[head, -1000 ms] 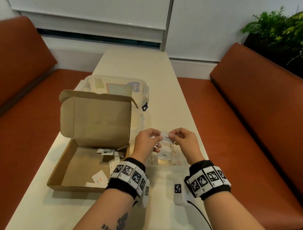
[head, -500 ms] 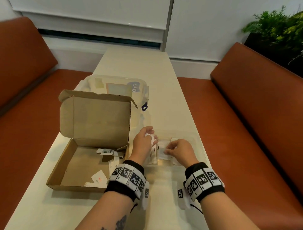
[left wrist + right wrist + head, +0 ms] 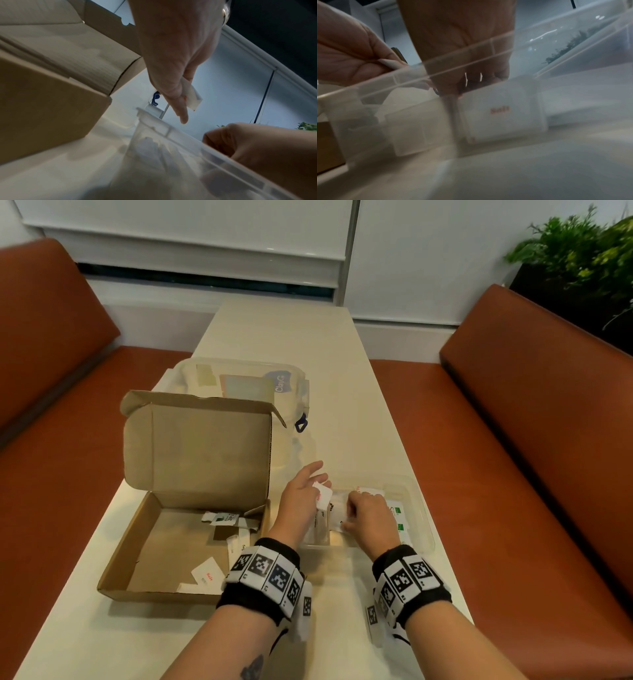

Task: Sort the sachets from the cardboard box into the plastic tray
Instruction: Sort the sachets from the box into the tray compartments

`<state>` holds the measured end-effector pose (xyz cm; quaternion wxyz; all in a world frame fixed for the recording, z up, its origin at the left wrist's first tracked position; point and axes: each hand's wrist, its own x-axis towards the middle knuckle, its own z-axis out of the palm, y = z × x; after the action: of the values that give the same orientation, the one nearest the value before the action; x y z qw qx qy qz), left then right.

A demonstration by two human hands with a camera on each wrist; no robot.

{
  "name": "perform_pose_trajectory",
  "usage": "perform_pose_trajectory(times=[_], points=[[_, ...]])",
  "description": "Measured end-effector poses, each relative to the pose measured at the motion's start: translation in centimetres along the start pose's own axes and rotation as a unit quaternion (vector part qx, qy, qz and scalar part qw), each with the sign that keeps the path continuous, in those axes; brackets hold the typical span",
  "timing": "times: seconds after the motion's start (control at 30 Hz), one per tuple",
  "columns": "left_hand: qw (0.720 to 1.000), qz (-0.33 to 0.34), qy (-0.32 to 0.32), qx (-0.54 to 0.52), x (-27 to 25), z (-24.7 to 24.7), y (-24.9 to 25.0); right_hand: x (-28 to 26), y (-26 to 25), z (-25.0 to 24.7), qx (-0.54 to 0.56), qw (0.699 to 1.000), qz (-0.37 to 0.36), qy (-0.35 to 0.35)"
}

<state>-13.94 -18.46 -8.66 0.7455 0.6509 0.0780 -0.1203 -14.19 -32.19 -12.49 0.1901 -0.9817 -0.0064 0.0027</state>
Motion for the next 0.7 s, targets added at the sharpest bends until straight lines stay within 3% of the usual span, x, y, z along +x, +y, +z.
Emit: perform_pose_trajectory(times=[0.1,0.17,0.23,0.3,0.43,0.6,0.7], points=[[0.999,-0.004,-0.031,-0.01,-0.3,0.1,0.3,0.1,0.2,0.0,0.017,1.0,0.016,-0.006],[0.999,-0.007,-0.05,-0.015,-0.4,0.1,0.5,0.1,0.3,-0.2,0.101,0.994,0.033,0.029],[0.997,-0.007,-0.072,-0.011,-0.4,0.1,0.5,0.0,0.2,-1.1,0.26,0.961,0.061,0.07],[0.995,-0.005,-0.095,0.01,-0.4,0.1,0.5,-0.2,-0.2,-2.3,0.393,0.915,0.074,0.05],[0.993,0.004,-0.119,0.014,-0.2,0.6,0.3,-0.6,-0.6,-4.0,0.494,0.867,0.063,-0.022],[0.986,0.092,-0.037,0.135,0.3,0.4,-0.4,-0.4,0.1,-5.4,0.446,0.892,0.061,0.054],[0.985,0.099,-0.016,0.14,0.3,0.5,-0.7,-0.2,0.4,-5.8,0.442,0.893,0.063,0.062]])
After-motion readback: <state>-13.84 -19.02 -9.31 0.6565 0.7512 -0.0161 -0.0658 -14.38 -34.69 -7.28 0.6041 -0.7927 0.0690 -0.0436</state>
